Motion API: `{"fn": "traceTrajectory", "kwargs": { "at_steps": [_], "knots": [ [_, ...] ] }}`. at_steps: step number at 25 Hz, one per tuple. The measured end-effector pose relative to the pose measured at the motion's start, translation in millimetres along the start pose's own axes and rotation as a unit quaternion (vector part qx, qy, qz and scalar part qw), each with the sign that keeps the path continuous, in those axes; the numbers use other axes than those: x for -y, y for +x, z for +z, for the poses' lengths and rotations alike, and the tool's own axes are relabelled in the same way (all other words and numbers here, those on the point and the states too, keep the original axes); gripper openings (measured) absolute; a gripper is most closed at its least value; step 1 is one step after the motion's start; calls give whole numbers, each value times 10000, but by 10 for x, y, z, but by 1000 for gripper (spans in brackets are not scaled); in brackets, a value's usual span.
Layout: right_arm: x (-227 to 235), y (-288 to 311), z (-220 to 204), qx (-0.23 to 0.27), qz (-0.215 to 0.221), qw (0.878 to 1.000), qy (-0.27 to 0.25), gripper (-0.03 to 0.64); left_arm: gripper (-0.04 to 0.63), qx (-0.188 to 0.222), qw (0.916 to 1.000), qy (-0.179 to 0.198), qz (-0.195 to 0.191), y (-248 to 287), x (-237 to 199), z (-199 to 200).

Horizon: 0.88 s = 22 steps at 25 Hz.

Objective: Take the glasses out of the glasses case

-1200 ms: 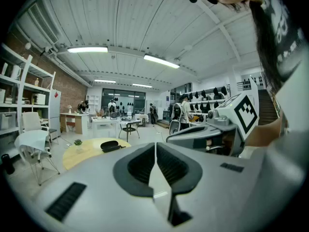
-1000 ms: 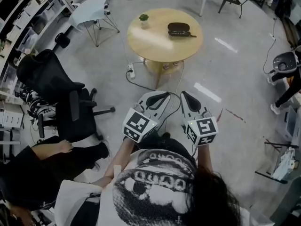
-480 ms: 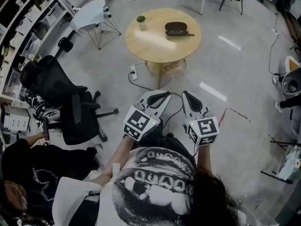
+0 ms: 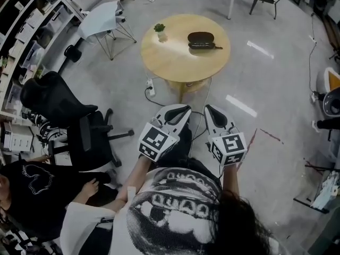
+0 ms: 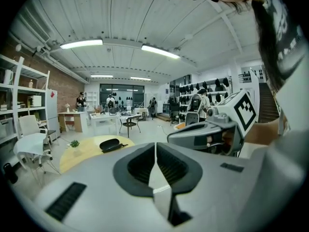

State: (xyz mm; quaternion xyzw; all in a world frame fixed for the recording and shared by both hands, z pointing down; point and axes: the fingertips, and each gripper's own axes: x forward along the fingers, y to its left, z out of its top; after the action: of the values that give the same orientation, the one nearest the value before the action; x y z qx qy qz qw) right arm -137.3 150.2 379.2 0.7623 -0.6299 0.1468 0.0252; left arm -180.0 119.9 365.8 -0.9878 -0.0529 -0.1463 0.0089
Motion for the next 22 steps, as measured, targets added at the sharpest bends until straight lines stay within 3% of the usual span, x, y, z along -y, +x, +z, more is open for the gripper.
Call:
{"fn": "traceTrajectory", "kwargs": {
  "at_steps": [8,15,22],
  "knots": [
    [568,899,233,-279,-256,9992,-86,-3,18,122,9996,-80,-239,699,-980,141],
    [1005,1722,444,-434,-481,9978,145,-3,18,304,9989,-133,-328,1214,-1968,360],
    [1290,2206,399,-728,-615,9952,203,-3,18,173,9980,-306,-534,1565,-2394,228]
  ]
}}
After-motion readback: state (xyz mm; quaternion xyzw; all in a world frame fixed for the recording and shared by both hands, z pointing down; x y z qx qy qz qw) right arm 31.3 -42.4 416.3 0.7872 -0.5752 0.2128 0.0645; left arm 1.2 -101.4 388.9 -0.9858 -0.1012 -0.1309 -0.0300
